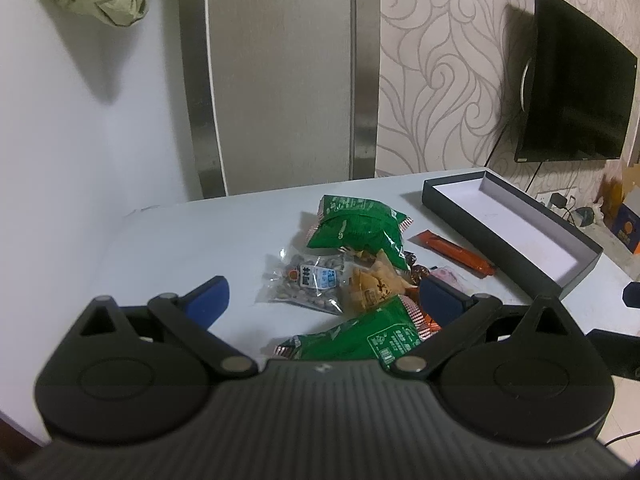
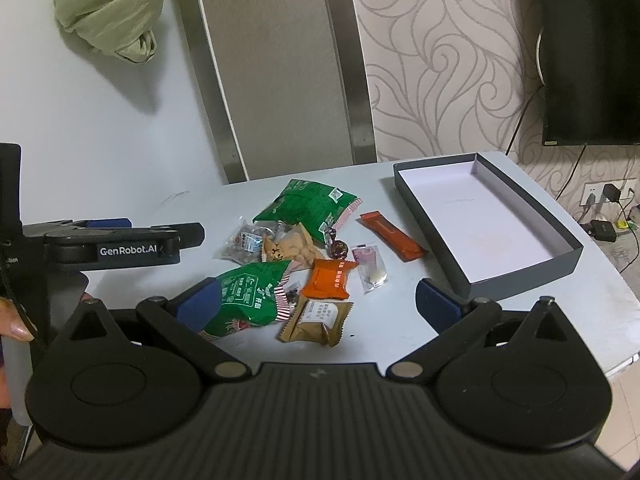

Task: Organize snacks
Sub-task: 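Move the left tool toward the large green snack bag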

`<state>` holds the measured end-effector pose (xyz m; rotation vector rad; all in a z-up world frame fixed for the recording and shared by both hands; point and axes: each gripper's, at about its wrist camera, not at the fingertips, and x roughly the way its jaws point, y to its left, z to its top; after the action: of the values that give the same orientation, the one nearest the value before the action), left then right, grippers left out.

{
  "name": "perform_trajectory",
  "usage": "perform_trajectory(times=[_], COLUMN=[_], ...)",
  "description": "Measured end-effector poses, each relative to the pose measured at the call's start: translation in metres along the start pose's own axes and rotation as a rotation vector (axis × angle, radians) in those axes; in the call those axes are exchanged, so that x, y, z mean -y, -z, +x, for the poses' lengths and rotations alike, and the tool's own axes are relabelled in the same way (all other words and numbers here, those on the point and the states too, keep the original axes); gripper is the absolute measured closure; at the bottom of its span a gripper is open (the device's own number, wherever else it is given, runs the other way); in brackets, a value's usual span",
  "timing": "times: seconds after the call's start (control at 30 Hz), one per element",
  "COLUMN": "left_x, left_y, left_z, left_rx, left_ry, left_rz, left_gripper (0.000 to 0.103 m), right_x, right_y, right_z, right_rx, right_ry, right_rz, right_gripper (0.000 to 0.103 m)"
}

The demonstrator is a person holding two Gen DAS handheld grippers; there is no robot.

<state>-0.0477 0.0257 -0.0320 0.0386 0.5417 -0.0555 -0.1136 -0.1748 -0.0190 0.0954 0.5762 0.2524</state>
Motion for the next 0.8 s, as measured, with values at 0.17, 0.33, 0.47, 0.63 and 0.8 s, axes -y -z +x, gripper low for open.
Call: perform_trajectory(times=[0.17,0.33,0.47,0.63,0.8], left_x=[-0.002,-0.003,-0.003,-0.003,-0.005], left_y=[0.002,0.002,0.002,0.003,0.003], left_z=[0.0,0.001,0.003,0.004,0.004], left_rx=[0.006,0.005,0.0,-0.004,-0.006], left_ry=[0.002,0.004,0.004,0.002,-0.002], left_rz=[0.002,-0.001,-0.002,0.0,-0.007], left_gripper=[0.0,0.0,0.0,0.0,0.0], right_x=[-0.001,-0.001,-0.001,-0.001,-0.002], right_y=[0.001,0.002,0.003,0.002,0.002], right_z=[0.003,0.004,0.006,0.01,0.012], right_rx=[-0.006,-0.01,-0.016,-0.021,-0.028], right_ry=[-0.002,-0.002,-0.002,-0.004,-0.008], right_rz=[0.002,0.005,0.006,0.006,0.005], right_gripper=[0.0,0.0,0.0,0.0,0.0])
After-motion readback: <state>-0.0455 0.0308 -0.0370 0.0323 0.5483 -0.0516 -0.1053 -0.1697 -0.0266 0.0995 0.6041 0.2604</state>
